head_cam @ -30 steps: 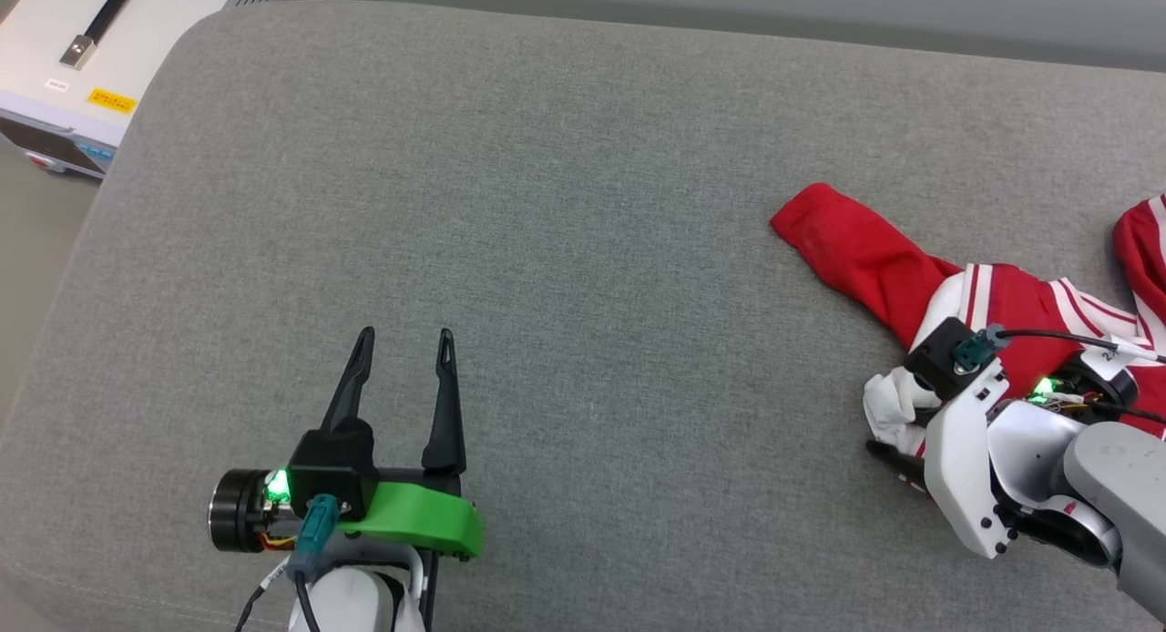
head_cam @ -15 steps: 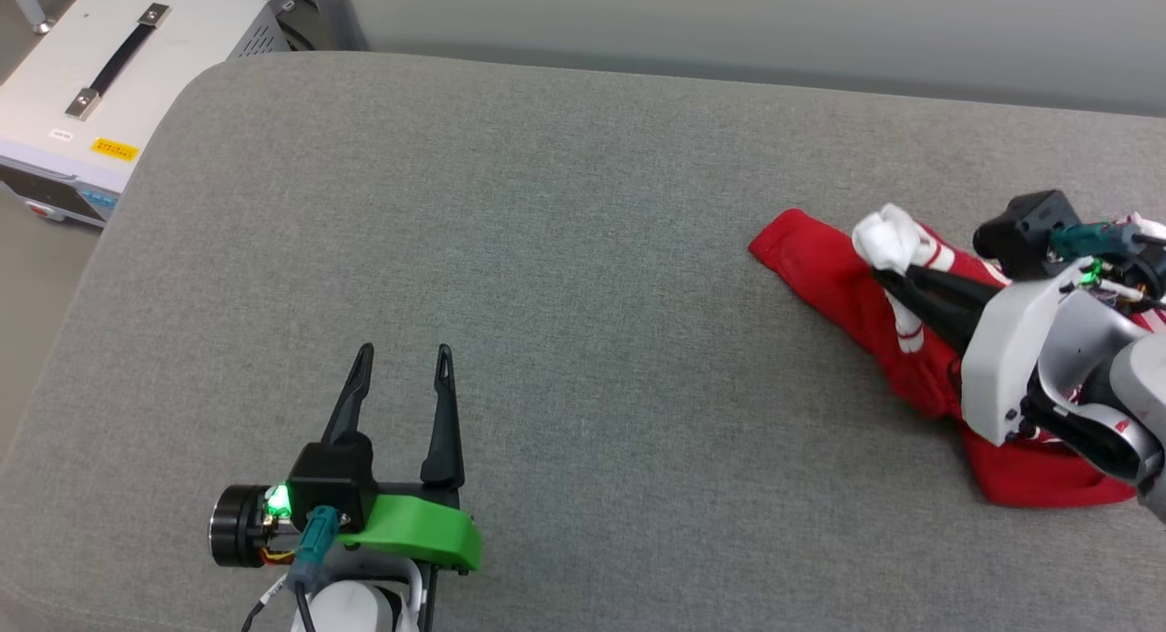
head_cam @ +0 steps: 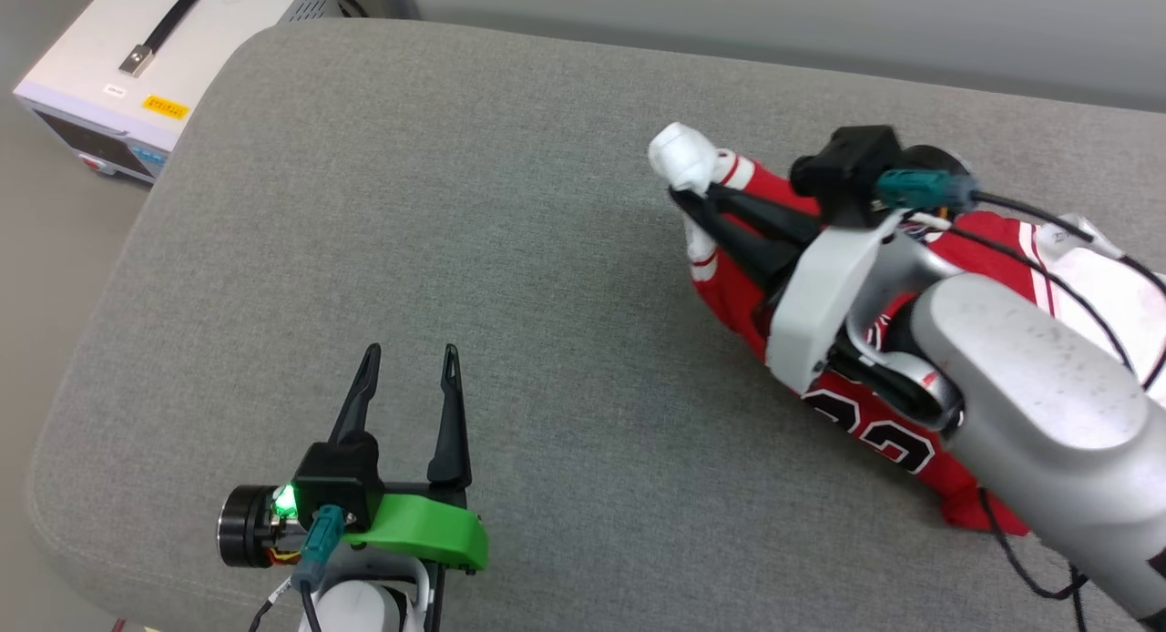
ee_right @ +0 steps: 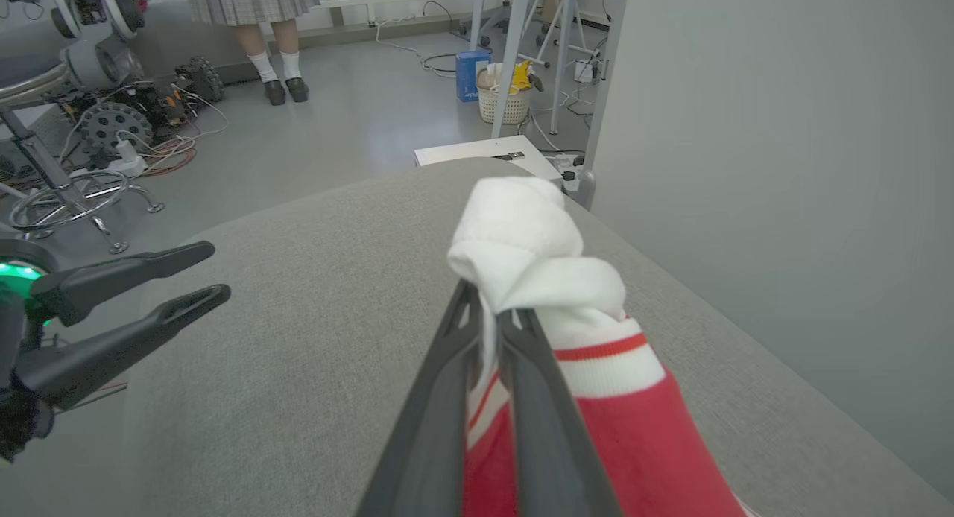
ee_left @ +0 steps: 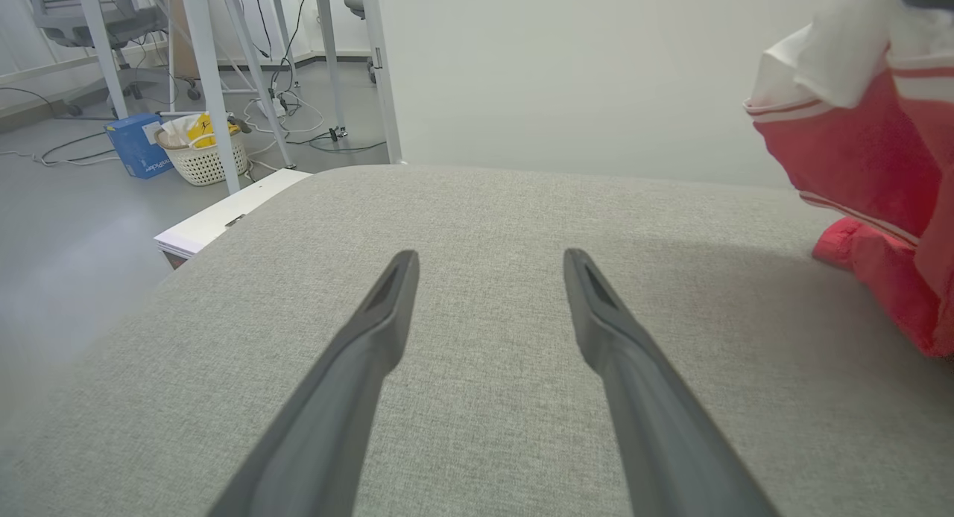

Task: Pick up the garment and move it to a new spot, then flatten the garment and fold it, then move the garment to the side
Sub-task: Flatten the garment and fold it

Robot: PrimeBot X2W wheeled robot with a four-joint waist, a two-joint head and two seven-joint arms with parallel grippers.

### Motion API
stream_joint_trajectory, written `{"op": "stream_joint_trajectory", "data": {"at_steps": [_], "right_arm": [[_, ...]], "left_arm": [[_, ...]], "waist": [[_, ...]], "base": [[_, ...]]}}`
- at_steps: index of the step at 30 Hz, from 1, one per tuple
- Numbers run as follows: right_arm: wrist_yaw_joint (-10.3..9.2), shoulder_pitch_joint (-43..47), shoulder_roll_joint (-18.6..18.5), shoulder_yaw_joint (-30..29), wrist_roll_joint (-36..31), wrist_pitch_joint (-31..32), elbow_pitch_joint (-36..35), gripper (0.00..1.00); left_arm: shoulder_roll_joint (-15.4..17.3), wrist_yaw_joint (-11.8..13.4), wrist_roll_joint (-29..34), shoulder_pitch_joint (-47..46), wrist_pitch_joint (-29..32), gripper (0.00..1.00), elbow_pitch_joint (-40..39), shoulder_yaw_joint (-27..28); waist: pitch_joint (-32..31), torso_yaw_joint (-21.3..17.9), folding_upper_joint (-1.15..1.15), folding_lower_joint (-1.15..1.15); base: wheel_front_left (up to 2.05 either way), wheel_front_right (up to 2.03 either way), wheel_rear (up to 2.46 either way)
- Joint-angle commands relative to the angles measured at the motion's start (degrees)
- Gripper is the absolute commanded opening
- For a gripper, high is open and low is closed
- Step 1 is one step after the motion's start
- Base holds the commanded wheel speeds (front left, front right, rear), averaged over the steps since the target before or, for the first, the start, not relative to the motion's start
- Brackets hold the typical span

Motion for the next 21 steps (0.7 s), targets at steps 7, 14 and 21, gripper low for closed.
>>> {"op": "stream_joint_trajectory", "data": {"at_steps": [7,14,21], "right_arm": [[-0.04,-0.12,5.95,13.65,0.83,-0.55,7.86,0.0],[-0.04,3.45,5.43,22.06,2.72,7.11,15.36,0.0],[-0.04,5.28,5.26,22.15,0.53,3.72,14.41,1.0]], "left_arm": [[-0.23,0.98,-1.16,-1.14,-0.33,1.0,0.28,-0.18],[-0.23,1.3,-1.45,-1.62,-0.33,1.0,0.95,-0.51],[-0.23,1.15,-1.41,-1.5,-0.33,1.0,1.58,0.08]], "waist": [[2.45,1.81,0.0,0.0],[2.75,1.89,0.0,0.0],[1.31,0.6,0.0,0.0]], "base": [[0.0,0.0,0.0],[0.0,0.0,0.0],[0.0,0.0,0.0]]}}
